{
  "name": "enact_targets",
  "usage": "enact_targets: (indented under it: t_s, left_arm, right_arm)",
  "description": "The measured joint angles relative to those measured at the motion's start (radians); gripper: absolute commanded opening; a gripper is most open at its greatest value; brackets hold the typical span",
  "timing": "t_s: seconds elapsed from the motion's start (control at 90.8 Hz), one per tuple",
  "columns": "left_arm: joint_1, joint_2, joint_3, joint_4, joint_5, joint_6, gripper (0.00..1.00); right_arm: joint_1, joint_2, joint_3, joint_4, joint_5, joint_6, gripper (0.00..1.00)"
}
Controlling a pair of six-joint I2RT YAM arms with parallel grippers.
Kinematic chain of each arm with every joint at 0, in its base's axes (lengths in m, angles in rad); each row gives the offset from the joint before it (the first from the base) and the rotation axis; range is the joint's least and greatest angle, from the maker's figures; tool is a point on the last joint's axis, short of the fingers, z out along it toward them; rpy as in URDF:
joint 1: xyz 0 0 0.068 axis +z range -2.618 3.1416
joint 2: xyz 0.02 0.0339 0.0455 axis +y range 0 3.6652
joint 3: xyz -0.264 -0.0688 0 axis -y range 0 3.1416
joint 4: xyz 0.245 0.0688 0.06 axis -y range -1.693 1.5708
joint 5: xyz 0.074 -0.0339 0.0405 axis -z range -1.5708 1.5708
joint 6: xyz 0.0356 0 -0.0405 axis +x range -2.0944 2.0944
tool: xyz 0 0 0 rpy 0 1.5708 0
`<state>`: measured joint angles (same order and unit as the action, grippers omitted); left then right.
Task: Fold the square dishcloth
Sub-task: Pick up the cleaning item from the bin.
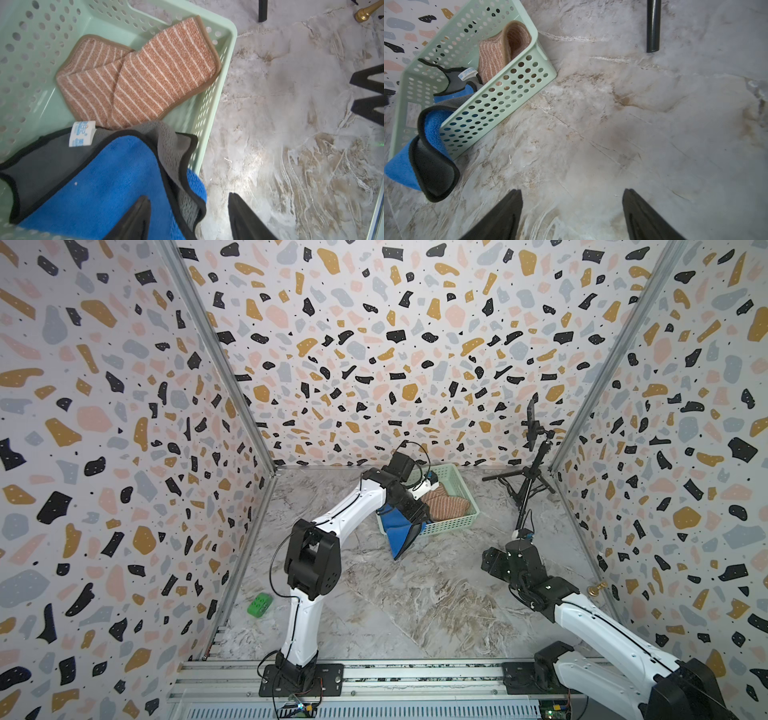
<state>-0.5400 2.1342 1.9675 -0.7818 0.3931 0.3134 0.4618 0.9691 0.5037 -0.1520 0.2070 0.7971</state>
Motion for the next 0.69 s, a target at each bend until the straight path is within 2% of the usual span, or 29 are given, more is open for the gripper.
enact_targets:
  t_s: [0.143, 0.297, 0.363, 0.451, 0.462, 0.694]
  left_arm:
    - [-0.006, 0.099, 0.108, -0.035, 0.01, -0.002, 0.5]
    - [-0.006, 0.163, 0.141, -0.062, -0.011, -0.001, 0.43]
    - [-0.006, 0.179, 0.141, -0.069, -0.019, 0.0, 0.31]
    - [-0.006, 0.193, 0.147, -0.078, -0.03, -0.008, 0.01]
    - [-0.006, 0.195, 0.15, -0.08, -0.031, 0.002, 0.0]
    - [-0.006, 0.177, 0.19, -0.1, -0.032, 0.018, 0.0]
  right_arm:
    - [0.019, 0.015, 0.0, 0.016, 0.003, -0.001, 0.8]
    - [0.03, 0.021, 0.0, 0.033, 0.003, -0.002, 0.78]
    - [0.035, 0.02, 0.0, 0.037, 0.003, -0.004, 0.76]
    - [0.042, 0.02, 0.0, 0.045, 0.002, -0.01, 0.72]
    - [0.042, 0.02, 0.0, 0.047, 0.002, -0.01, 0.72]
    - [0.058, 0.017, 0.0, 0.077, -0.005, -0.024, 0.68]
